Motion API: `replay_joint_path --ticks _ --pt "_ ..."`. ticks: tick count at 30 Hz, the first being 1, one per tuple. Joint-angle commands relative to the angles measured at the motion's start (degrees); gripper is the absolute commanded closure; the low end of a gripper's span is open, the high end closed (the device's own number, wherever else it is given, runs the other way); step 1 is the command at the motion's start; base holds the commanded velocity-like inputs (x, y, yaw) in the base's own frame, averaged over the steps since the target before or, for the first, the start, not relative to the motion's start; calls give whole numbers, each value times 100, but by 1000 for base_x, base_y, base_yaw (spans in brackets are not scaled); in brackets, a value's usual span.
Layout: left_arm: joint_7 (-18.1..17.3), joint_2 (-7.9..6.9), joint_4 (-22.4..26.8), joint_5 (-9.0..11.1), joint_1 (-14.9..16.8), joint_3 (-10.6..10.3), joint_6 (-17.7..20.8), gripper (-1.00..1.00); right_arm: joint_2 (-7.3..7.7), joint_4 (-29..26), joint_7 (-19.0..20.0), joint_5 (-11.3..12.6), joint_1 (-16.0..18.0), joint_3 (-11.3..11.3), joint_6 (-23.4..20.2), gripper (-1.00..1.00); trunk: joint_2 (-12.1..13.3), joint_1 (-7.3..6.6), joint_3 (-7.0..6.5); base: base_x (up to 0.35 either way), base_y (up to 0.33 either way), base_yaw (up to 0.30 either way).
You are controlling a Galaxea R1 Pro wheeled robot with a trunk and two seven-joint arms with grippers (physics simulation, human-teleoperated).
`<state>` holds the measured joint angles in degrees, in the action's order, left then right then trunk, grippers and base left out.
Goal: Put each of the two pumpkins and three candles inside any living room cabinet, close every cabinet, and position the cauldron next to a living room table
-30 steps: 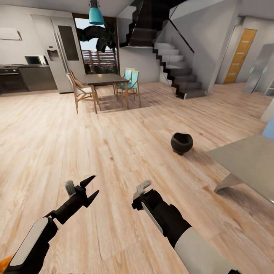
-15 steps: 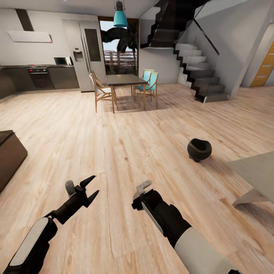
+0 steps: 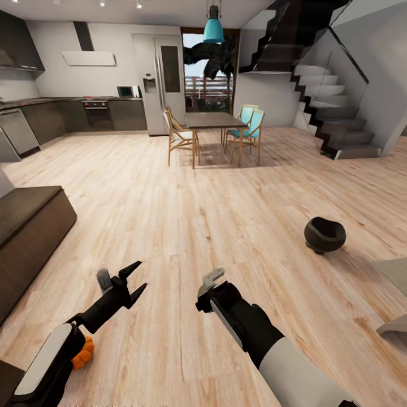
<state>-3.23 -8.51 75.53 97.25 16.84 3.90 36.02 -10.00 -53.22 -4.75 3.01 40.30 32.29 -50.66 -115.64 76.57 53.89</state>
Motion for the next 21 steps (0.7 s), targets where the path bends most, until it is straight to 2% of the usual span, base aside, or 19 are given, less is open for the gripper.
replay_joint_path --ticks 1,10,18,21 --pt "-11 1 -3 4 3 6 28 -100 0 -4 -52 33 4 12 -23 100 40 -23 -14 0 0 291" --pt "-11 -1 -3 4 3 6 28 -100 0 -4 -52 34 4 14 -23 100 401 -221 -175 0 0 284" --pt "-11 0 -79 11 3 6 28 -100 0 -21 -60 36 4 14 -23 100 721 -397 -319 0 0 44" --pt "-11 -1 -82 13 3 6 28 -100 0 -22 -61 37 4 23 -31 100 842 -463 -373 0 0 230"
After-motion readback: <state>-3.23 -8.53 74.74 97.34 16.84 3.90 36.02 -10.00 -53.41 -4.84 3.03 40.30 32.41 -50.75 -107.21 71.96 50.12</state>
